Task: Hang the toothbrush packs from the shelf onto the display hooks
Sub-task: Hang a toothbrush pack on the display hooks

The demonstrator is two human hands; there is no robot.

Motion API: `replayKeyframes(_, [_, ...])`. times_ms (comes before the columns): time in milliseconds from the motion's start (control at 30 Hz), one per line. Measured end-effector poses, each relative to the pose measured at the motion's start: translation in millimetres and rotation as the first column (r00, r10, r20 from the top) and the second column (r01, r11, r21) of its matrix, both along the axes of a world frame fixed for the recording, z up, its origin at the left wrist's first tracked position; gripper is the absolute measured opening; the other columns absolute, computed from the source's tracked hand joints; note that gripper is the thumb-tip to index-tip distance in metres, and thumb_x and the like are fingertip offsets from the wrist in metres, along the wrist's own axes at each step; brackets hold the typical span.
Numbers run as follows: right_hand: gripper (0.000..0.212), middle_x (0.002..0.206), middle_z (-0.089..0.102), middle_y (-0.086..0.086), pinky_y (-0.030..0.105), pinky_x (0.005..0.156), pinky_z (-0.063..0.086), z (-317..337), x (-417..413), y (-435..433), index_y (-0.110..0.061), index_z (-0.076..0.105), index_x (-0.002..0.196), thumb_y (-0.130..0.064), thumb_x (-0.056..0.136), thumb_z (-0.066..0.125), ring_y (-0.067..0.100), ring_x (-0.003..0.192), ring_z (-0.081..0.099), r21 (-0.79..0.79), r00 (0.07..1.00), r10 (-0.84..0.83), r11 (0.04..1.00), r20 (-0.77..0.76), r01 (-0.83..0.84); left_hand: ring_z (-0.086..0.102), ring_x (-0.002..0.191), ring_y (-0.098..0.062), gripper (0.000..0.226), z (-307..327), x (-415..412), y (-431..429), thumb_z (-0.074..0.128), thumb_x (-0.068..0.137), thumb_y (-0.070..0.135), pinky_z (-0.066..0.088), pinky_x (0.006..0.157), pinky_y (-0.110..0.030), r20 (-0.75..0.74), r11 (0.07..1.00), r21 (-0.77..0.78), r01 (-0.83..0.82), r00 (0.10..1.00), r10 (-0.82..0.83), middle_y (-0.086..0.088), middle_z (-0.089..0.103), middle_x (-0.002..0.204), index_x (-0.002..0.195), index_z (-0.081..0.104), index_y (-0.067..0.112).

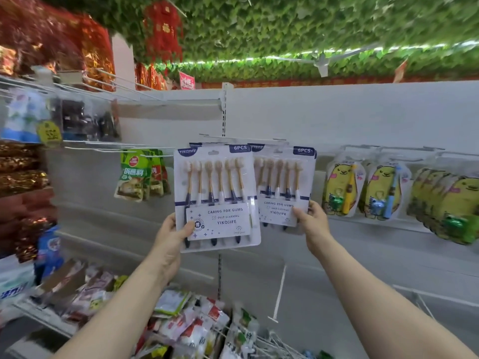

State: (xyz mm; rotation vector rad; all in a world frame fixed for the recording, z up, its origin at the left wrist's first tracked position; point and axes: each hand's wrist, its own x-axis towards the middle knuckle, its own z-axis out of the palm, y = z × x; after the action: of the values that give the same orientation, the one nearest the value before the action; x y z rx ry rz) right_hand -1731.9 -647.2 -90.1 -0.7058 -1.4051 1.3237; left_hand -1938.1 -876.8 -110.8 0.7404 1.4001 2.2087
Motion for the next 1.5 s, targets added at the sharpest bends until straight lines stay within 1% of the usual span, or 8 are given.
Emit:
replayKeyframes(233, [0.038, 0.113, 0.066, 0.008, 0.017, 0.068, 0.047, -8, -6, -18, -0.004, 0.058, 0.124, -0.015, 0.090, 0.072, 0.012, 0.086, 0.062, -0.062, 0.985, -0.172, 0.983, -0.011, 0.171, 0.065, 0.089, -0.018, 0.022, -9, -37, -15, 0.061, 0.092, 0.001, 0.049, 0.074, -0.032, 0.015, 0.997, -0.031, 0.077, 0.997, -0.076, -0.007, 0.070, 0.103, 0.106, 0.057, 0.018])
replayKeyframes(433, [0.056, 0.121, 0.064, 0.003, 0.038, 0.099, 0.048, -2, -8, -48, -0.016, 0.058, 0.123, -0.044, 0.080, 0.080, 0.021, 0.109, 0.060, 0.045, 0.822, -0.559, 0.829, 0.114, 0.558, 0.066, 0.095, -0.019, 0.026, -10, -57, -24, 0.061, 0.092, 0.000, 0.050, 0.086, -0.037, 0.012, 0.979, -0.055, 0.194, 0.981, -0.193, -0.005, 0.072, 0.106, 0.111, 0.057, 0.017])
replayKeyframes(533, [0.041, 0.109, 0.066, -0.002, 0.026, 0.085, 0.050, 15, -28, -83, -0.018, 0.061, 0.114, -0.040, 0.083, 0.078, 0.015, 0.103, 0.063, 0.143, 0.906, -0.422, 0.899, 0.029, 0.415, 0.068, 0.093, -0.016, 0.027, -10, -60, -21, 0.062, 0.091, 0.000, 0.050, 0.087, -0.036, 0.019, 0.964, -0.059, 0.259, 0.966, -0.258, -0.001, 0.074, 0.101, 0.109, 0.058, 0.020])
replayKeyframes(667, [0.041, 0.101, 0.069, -0.004, 0.023, 0.073, 0.048, 33, -67, -121, -0.016, 0.063, 0.115, -0.042, 0.086, 0.074, 0.008, 0.090, 0.065, 0.105, 0.988, -0.091, 0.991, 0.124, 0.078, 0.068, 0.091, -0.015, 0.029, -11, -61, -16, 0.064, 0.090, 0.000, 0.049, 0.091, -0.036, 0.016, 0.943, -0.057, 0.327, 0.945, -0.326, 0.000, 0.074, 0.098, 0.111, 0.057, 0.018])
replayKeyframes(833, [0.040, 0.103, 0.072, -0.001, 0.026, 0.078, 0.049, 43, -96, -128, -0.016, 0.064, 0.113, -0.035, 0.082, 0.080, 0.014, 0.096, 0.067, 0.163, 0.985, -0.120, 0.982, 0.121, 0.099, 0.069, 0.090, -0.013, 0.030, -4, -72, -14, 0.064, 0.091, 0.002, 0.050, 0.083, -0.033, 0.003, 0.934, -0.039, 0.356, 0.934, -0.357, -0.002, 0.075, 0.104, 0.114, 0.059, 0.020])
replayKeyframes(933, [0.035, 0.105, 0.072, 0.001, 0.032, 0.085, 0.053, 44, -106, -123, -0.020, 0.061, 0.108, -0.027, 0.081, 0.082, 0.018, 0.099, 0.068, 0.186, 0.982, -0.117, 0.978, 0.145, 0.089, 0.069, 0.096, -0.016, 0.034, 1, -81, -13, 0.065, 0.091, 0.005, 0.049, 0.089, -0.034, -0.007, 0.939, -0.043, 0.341, 0.940, -0.342, -0.004, 0.075, 0.107, 0.121, 0.059, 0.019])
replayKeyframes(1100, [0.032, 0.101, 0.071, 0.002, 0.023, 0.068, 0.051, 49, -116, -119, -0.022, 0.060, 0.110, -0.025, 0.085, 0.079, 0.018, 0.093, 0.069, 0.225, 0.981, -0.142, 0.968, 0.134, 0.110, 0.068, 0.106, -0.022, 0.034, 10, -94, -7, 0.067, 0.090, 0.007, 0.046, 0.102, -0.046, -0.045, 0.956, -0.059, 0.288, 0.956, -0.291, 0.000, 0.076, 0.107, 0.118, 0.063, 0.026])
replayKeyframes(1500, [0.033, 0.098, 0.072, -0.001, 0.022, 0.071, 0.051, 62, -127, -99, -0.018, 0.061, 0.114, -0.023, 0.085, 0.078, 0.013, 0.090, 0.069, 0.289, 0.983, -0.147, 0.951, 0.114, 0.108, 0.067, 0.107, -0.019, 0.036, 16, -104, 20, 0.069, 0.089, 0.007, 0.039, 0.111, -0.052, -0.054, 0.965, -0.014, 0.260, 0.964, -0.261, 0.005, 0.076, 0.104, 0.114, 0.063, 0.033])
